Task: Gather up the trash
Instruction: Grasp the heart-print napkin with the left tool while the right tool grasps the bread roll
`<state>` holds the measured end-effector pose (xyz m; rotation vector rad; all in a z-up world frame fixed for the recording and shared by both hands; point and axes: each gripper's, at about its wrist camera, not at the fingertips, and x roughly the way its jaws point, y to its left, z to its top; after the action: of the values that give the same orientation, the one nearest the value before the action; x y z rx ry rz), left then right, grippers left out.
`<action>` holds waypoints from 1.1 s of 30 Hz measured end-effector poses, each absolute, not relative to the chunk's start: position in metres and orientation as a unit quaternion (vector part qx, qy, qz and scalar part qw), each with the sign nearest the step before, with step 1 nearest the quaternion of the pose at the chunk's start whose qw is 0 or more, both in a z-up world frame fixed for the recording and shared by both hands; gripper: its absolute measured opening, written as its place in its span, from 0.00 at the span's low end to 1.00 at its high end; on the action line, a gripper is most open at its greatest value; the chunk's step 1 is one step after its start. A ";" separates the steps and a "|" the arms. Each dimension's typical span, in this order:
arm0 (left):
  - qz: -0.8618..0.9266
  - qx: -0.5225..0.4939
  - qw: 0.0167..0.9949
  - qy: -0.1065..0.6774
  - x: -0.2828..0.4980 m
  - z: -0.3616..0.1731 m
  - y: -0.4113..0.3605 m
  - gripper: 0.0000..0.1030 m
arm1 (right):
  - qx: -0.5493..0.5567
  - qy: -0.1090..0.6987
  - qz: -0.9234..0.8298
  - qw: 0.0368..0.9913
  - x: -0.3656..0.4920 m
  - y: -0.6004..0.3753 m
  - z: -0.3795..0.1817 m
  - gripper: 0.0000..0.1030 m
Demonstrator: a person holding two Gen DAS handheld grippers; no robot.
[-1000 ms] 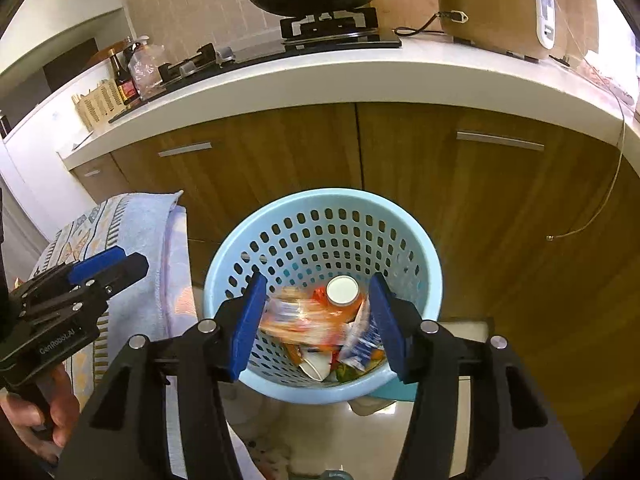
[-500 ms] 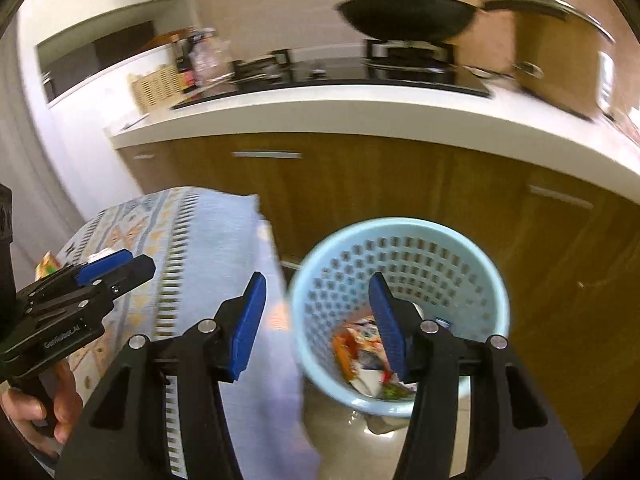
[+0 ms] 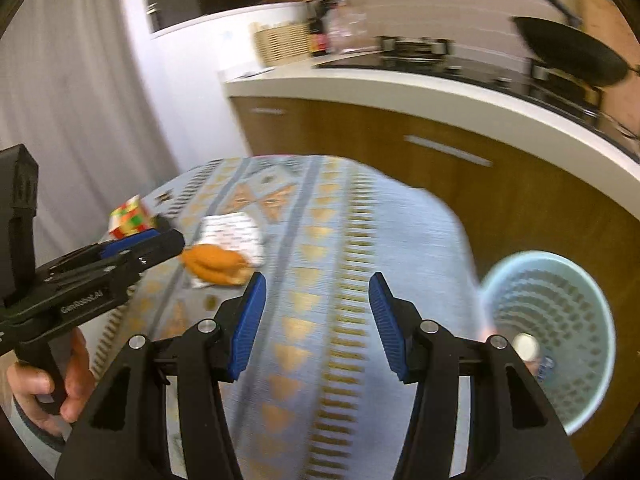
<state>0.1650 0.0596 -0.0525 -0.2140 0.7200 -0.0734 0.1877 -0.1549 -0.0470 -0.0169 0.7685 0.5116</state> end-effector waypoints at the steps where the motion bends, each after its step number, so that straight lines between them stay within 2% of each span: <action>1: -0.027 -0.112 0.929 0.353 0.163 -0.054 0.070 0.45 | -0.012 0.374 0.262 0.889 0.190 -0.141 -0.050 0.48; 7: -0.001 -0.132 0.921 0.365 0.157 -0.064 0.106 0.45 | -0.039 0.395 0.317 0.861 0.202 -0.083 -0.064 0.49; 11: 0.002 -0.136 0.916 0.379 0.158 -0.075 0.118 0.45 | -0.072 0.395 0.331 0.854 0.206 -0.054 -0.075 0.61; 25: -0.012 -0.147 0.905 0.399 0.161 -0.092 0.128 0.45 | -0.134 0.405 0.309 0.850 0.234 -0.019 -0.107 0.61; 26: -0.014 -0.147 0.905 0.400 0.162 -0.093 0.126 0.45 | -0.130 0.404 0.309 0.851 0.235 -0.021 -0.106 0.53; 27: -0.015 -0.146 0.904 0.401 0.163 -0.094 0.125 0.45 | -0.125 0.399 0.311 0.854 0.234 -0.024 -0.104 0.37; 28: -0.016 -0.145 0.904 0.402 0.163 -0.094 0.124 0.45 | -0.118 0.398 0.317 0.853 0.233 -0.027 -0.103 0.31; 29: -0.016 -0.144 0.904 0.402 0.165 -0.094 0.123 0.45 | -0.108 0.397 0.323 0.852 0.233 -0.030 -0.100 0.20; 33: -0.024 -0.138 0.904 0.404 0.170 -0.093 0.114 0.45 | -0.068 0.380 0.330 0.862 0.230 -0.051 -0.088 0.15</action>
<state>0.1700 0.1142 -0.0932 -0.2851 0.8355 -0.0493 0.2299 -0.0512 -0.0883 -0.1425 0.7966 0.6912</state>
